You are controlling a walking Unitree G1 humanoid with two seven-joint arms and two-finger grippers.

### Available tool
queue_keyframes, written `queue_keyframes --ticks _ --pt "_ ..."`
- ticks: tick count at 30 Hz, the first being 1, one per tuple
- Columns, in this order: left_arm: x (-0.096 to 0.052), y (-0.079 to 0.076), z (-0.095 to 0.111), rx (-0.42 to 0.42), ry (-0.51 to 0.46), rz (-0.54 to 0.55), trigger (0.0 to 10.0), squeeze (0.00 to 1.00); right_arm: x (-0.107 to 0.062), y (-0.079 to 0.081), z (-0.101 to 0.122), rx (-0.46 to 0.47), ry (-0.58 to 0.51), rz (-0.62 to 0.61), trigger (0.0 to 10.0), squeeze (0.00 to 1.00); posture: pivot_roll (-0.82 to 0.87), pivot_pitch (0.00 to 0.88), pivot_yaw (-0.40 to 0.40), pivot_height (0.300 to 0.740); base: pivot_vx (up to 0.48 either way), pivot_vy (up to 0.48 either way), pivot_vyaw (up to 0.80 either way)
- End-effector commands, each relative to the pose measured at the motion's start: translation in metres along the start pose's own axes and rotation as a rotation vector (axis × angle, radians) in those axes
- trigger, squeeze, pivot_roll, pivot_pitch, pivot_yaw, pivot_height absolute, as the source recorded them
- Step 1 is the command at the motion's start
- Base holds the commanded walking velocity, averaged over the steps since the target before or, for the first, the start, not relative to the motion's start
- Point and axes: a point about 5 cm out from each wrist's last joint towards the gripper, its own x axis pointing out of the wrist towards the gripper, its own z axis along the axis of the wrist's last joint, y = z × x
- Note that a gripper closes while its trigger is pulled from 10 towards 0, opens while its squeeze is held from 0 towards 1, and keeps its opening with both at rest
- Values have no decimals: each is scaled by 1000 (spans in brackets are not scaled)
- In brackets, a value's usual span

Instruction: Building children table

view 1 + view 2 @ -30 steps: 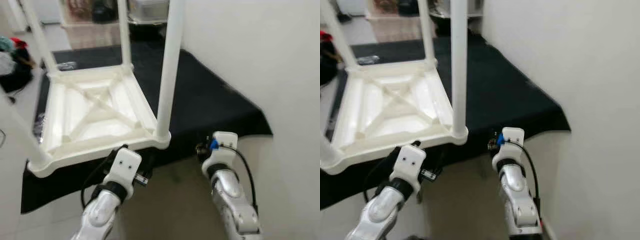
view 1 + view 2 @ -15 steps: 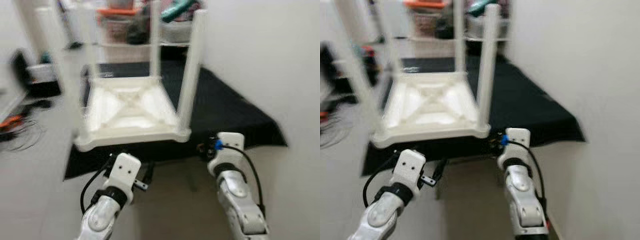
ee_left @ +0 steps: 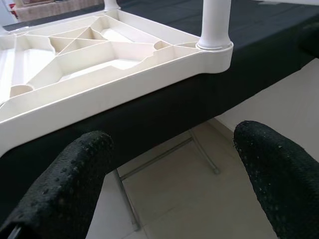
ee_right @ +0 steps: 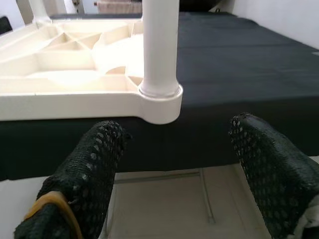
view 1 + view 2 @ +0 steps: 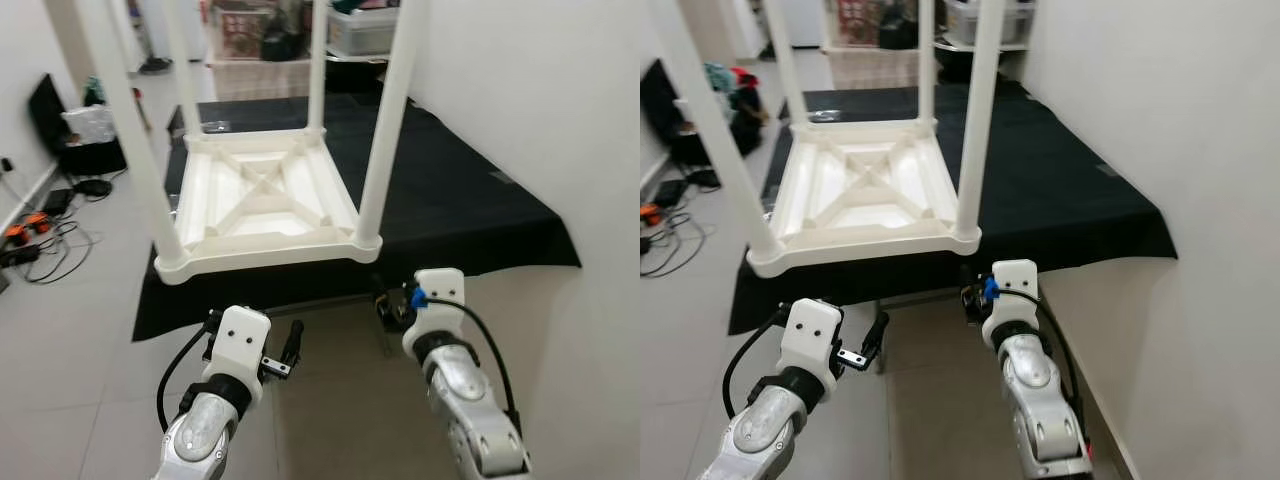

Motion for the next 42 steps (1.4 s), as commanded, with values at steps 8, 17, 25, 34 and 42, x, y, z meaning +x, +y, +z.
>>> queue_keyframes --ticks 8,17,25,34,42 --pt "2 0 -5 -47 28 15 10000 0 1 3 2 -15 -12 19 10000 0 14 0 -36 740 34 -78 0" --pt "3 1 -6 -54 33 15 10000 0 1 3 5 -14 -19 12 10000 0 14 0 -34 740 291 -371 0" --pt "3 4 -9 -57 54 36 10000 0 4 -1 7 -14 -29 -3 10000 0 17 6 -35 740 161 -176 0" --pt "3 5 -10 -58 59 40 10000 0 13 -27 10 -80 -19 -96 10000 0 21 10 -32 740 0 0 0" --pt "7 9 -6 -108 38 60 10000 0 25 -61 43 -395 -153 -185 10000 0 16 14 -32 740 0 0 0"
